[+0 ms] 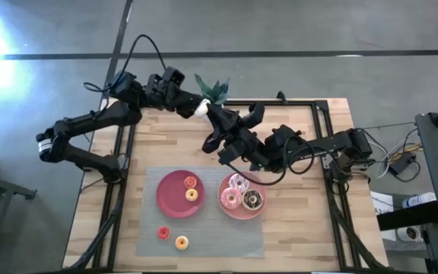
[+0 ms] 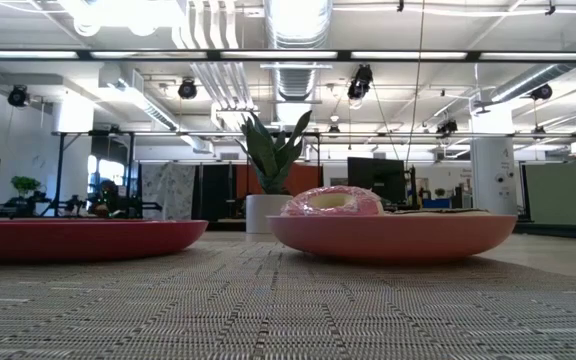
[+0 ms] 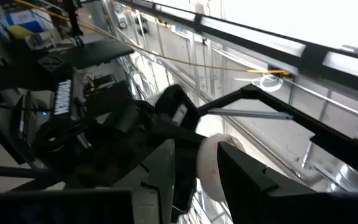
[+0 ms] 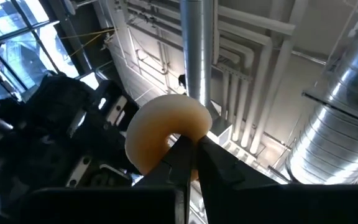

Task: Pick & Place donuts
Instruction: Put the small white donut on the dark pink plate

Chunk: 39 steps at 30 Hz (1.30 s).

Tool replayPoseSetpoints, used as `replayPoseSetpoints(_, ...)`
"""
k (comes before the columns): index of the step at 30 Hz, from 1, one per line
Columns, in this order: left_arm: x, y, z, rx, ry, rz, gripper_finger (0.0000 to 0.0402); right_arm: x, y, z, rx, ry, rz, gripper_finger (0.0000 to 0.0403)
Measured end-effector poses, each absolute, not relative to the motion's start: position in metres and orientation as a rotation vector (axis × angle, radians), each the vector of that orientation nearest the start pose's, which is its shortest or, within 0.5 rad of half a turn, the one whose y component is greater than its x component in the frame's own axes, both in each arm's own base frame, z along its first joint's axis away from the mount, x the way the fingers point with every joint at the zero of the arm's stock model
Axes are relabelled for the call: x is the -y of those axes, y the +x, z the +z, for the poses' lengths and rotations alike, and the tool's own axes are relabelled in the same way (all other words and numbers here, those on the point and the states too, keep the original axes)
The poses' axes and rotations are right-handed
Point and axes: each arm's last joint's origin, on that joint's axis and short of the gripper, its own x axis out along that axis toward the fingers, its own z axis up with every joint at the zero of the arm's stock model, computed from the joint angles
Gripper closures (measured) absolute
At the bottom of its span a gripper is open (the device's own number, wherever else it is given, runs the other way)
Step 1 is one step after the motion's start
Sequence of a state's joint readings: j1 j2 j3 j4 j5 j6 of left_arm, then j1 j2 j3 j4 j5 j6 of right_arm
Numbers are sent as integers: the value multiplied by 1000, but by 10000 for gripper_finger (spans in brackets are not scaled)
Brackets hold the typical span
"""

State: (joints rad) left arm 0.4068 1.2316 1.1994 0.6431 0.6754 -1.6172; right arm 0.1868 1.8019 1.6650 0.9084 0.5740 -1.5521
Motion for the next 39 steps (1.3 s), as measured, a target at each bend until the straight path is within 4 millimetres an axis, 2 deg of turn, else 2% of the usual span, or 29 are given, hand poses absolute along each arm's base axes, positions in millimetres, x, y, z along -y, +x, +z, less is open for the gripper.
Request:
replayPoseSetpoints(8, -79, 240, 458, 134, -1224, -650, 307, -55, 394, 452, 321, -1210, -797, 390)
replayPoseSetpoints(17, -78, 239, 460, 157, -1185, -667, 306, -50, 395, 452, 342, -1179, -790, 390)
replayPoseSetpoints(20, -77, 239, 460, 158, -1180, -667, 291, -50, 395, 452, 361, -1167, -776, 390)
replayPoseSetpoints(28, -77, 240, 459, 124, -1180, -685, 215, -48, 395, 452, 366, -1173, -775, 390)
replayPoseSetpoints(39, -65, 240, 462, 114, -1198, -763, 209, -42, 396, 452, 356, -1180, -782, 390)
